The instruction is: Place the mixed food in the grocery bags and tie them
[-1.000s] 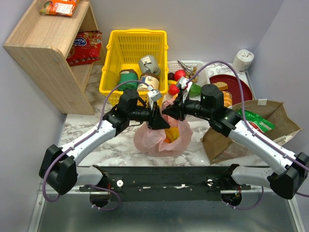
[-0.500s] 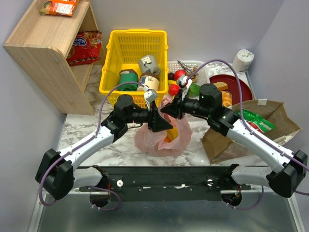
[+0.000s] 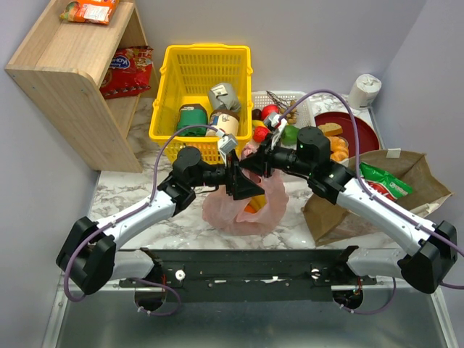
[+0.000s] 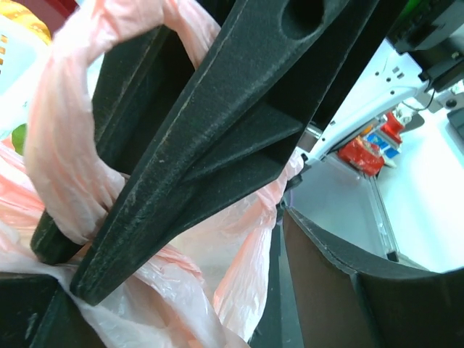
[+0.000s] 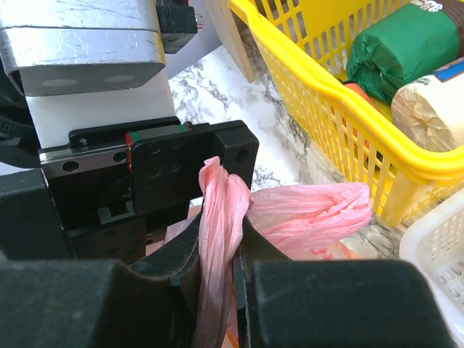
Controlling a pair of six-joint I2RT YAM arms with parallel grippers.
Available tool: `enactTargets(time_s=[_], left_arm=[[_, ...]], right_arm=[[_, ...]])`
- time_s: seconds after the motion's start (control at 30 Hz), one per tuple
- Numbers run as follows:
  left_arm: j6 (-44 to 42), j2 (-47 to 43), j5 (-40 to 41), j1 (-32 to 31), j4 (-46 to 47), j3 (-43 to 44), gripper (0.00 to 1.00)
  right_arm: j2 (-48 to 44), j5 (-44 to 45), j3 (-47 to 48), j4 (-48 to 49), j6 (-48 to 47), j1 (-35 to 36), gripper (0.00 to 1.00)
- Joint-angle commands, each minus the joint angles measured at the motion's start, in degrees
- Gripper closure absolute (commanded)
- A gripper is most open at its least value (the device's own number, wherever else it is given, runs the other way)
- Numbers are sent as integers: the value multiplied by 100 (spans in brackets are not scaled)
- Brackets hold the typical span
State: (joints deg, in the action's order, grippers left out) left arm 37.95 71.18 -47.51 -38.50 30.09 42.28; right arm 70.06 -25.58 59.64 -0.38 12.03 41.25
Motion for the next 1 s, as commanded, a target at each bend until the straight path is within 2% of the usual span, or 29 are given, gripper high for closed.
enactTargets(time_s=[0.0,0.2,0.27,0.3,0.33,0.4,0.43,0.47,0.6,0.63,0.67,0.8,0.83,0.97], left_arm=[[282,107,259,-157,726,-88,24],[344,221,759,-228,718,-141,26],[379,230,900,-228,709,-168,32],[397,247,944,-228,735,-185,36],[414,239,1015,-237,762,-194,45],[511,256,1111,-237,823,-247,55],[555,256,1164,-237,850,-264,64],[633,265,1191,-237,893,-308,69],[801,283,1244,-246,1245,-458,90],[793,274,1244,-246,1245,-475,98],[784,256,1226,-246,1245,-475,100],[626,160,1174,-246,1001,-493,100],[469,116,1182,-246,895,-484,100],[-50,-112,1200,-246,157,-344,100]], right_arm=[[87,80,-128,275,141,23,77],[51,220,-189,381,299,23,77],[51,255,-207,399,343,23,77],[43,264,-216,407,387,23,77],[43,273,-224,416,405,23,77],[34,326,-251,416,466,23,77],[8,369,-259,416,475,23,77],[-1,387,-260,416,493,23,77],[-71,335,-277,390,546,23,71],[-106,335,-251,338,537,23,67],[-168,352,-251,302,537,23,63],[-502,528,-93,56,371,23,40],[-572,606,-32,-292,300,14,31],[-976,678,416,-848,19,-3,11]])
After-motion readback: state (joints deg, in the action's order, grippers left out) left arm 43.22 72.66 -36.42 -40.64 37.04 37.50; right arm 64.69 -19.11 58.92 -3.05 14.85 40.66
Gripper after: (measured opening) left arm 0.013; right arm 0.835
